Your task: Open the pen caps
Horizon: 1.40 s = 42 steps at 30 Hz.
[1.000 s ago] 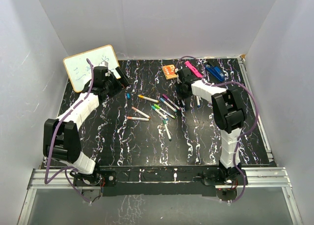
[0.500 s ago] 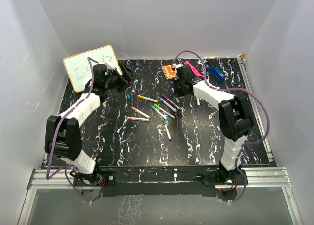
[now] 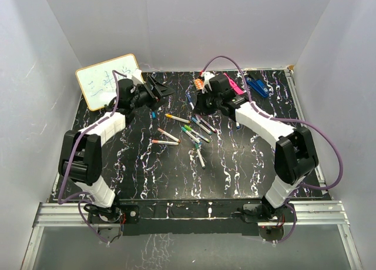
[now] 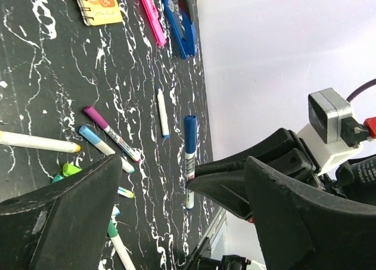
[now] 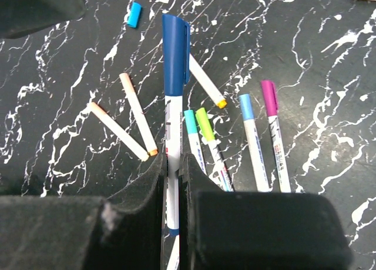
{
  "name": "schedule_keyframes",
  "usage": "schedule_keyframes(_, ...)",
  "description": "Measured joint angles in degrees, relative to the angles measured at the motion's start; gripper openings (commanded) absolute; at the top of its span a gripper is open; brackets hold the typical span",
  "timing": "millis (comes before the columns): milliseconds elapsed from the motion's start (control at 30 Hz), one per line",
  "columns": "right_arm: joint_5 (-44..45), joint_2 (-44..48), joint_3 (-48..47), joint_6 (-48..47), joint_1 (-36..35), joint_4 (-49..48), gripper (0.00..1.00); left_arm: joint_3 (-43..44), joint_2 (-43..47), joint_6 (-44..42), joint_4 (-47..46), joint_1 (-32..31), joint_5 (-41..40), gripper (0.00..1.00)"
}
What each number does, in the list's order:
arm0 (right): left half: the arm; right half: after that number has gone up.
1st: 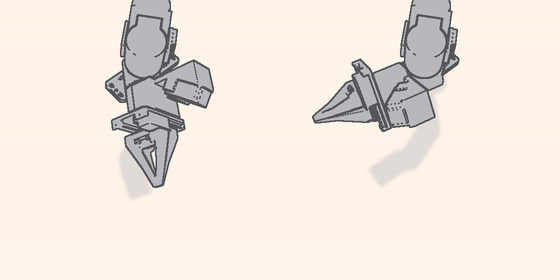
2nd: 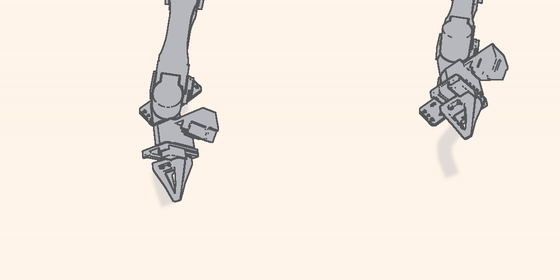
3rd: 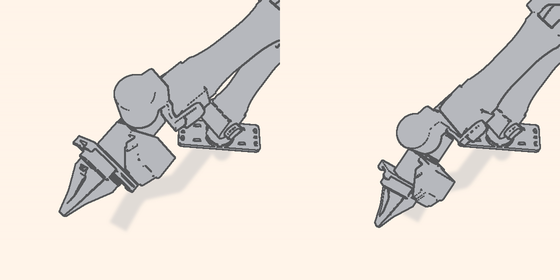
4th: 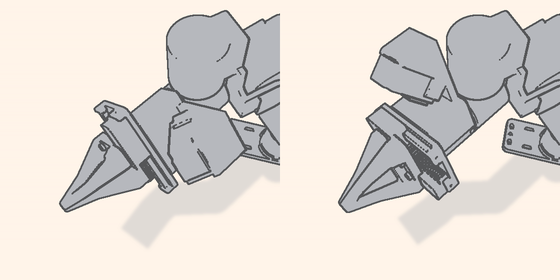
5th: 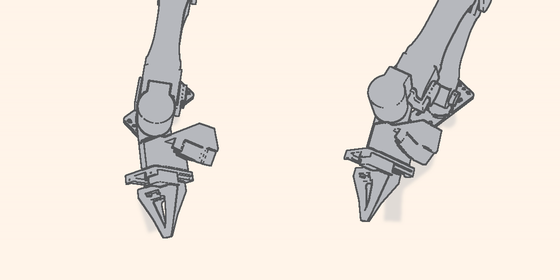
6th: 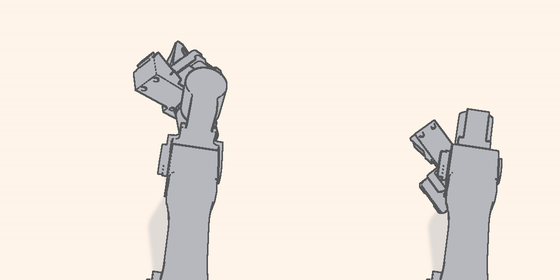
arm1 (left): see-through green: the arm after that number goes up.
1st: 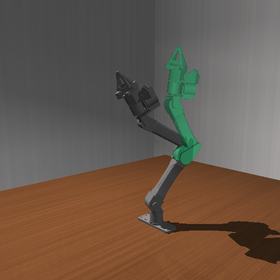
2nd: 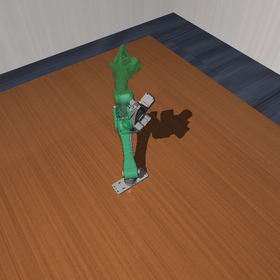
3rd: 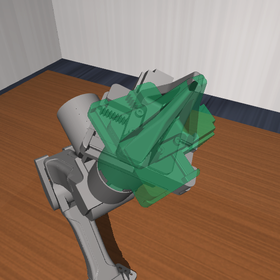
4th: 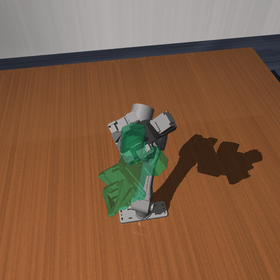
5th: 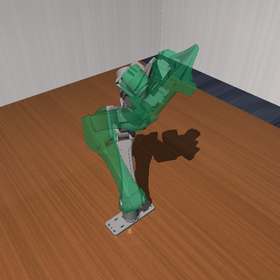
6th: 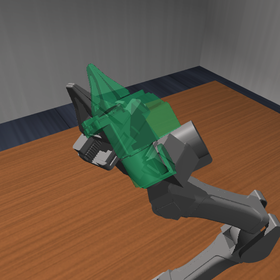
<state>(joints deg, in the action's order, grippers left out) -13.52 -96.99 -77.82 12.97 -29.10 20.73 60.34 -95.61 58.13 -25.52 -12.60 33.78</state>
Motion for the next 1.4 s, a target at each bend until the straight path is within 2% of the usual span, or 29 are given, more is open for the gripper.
schedule_keyframes(367,-2.99,0.0,0.0,1.36,-2.78,0.0,0.0,0.0,-3.37,0.7,-1.31,-3.13,0.92,0.77)
schedule_keyframes(567,-3.41,-0.02,0.0,2.12,-3.89,0.0,0.0,0.02,-4.11,0.9,-1.42,-3.65,1.38,0.69)
schedule_keyframes(733,-3.67,-0.04,0.0,2.21,-4.15,0.0,0.0,0.09,-4.26,0.96,-1.62,-3.65,1.51,0.57)
schedule_keyframes(1000,-4.66,-0.72,-0.02,2.23,-4.24,-0.04,0.0,0.09,-4.37,1.03,-2.29,-3.98,1.66,0.53)
schedule_keyframes(1233,-5.07,-0.92,-0.04,2.43,-4.28,-0.24,0.0,0.09,-4.46,1.03,-2.32,-4.96,1.95,0.45)
schedule_keyframes(1333,-5.25,-0.92,-0.07,2.47,-4.28,-0.39,0.0,0.09,-4.48,1.01,-2.34,-5.29,2.12,0.38)
schedule_keyframes(1400,-5.46,-0.92,-0.07,2.54,-4.28,-0.39,0.0,0.09,-4.48,1.01,-2.36,-5.38,2.21,0.3)
